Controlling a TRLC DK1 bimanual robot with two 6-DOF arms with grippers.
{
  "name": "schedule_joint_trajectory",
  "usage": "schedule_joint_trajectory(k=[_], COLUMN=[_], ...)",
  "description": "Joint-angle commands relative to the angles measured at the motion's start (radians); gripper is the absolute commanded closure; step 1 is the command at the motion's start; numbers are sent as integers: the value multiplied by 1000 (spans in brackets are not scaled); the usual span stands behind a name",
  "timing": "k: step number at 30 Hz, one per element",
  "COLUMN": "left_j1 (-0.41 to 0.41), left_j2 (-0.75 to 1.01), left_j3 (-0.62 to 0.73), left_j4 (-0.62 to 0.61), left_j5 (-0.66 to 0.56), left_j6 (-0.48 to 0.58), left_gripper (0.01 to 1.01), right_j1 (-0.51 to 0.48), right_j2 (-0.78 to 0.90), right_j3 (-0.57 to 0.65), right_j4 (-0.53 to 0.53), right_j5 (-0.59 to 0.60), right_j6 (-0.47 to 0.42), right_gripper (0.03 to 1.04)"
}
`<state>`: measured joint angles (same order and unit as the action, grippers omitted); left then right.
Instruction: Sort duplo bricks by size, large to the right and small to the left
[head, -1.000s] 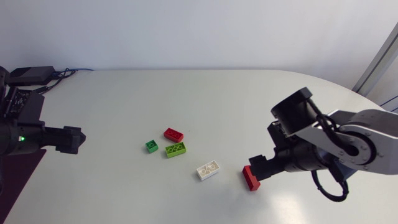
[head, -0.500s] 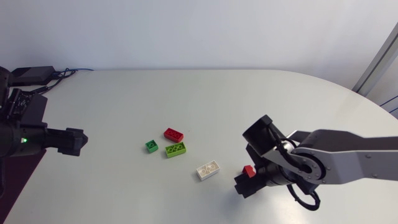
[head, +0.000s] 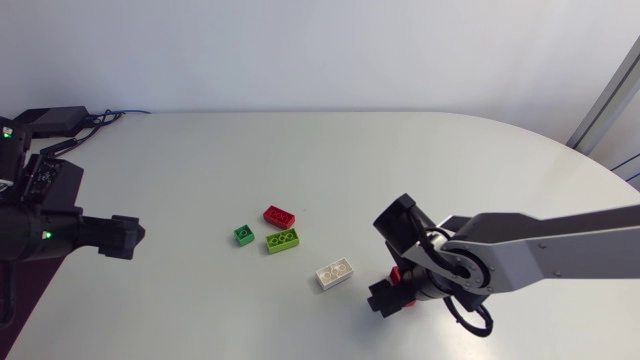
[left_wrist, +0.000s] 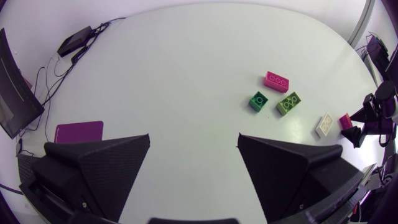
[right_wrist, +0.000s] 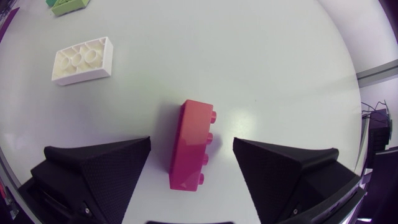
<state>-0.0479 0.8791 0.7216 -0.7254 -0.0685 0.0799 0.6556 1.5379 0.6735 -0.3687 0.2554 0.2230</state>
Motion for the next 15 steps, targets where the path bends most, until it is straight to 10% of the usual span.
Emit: schedule_joint_trajectory(k=[1,15], left_j1=[-10,-15], left_j2=[-2,-8], left_j3=[-22,-34], left_j4=[12,15], left_j5=[-7,-7], left_j6=[-22,-20], left_gripper=[44,44], right_j1=[9,-22], right_j2=[24,-110], right_j3=[-14,-91], right_j4=[-3,134], right_j5=[5,27], right_j6=[33,3], right_gripper=[189,984])
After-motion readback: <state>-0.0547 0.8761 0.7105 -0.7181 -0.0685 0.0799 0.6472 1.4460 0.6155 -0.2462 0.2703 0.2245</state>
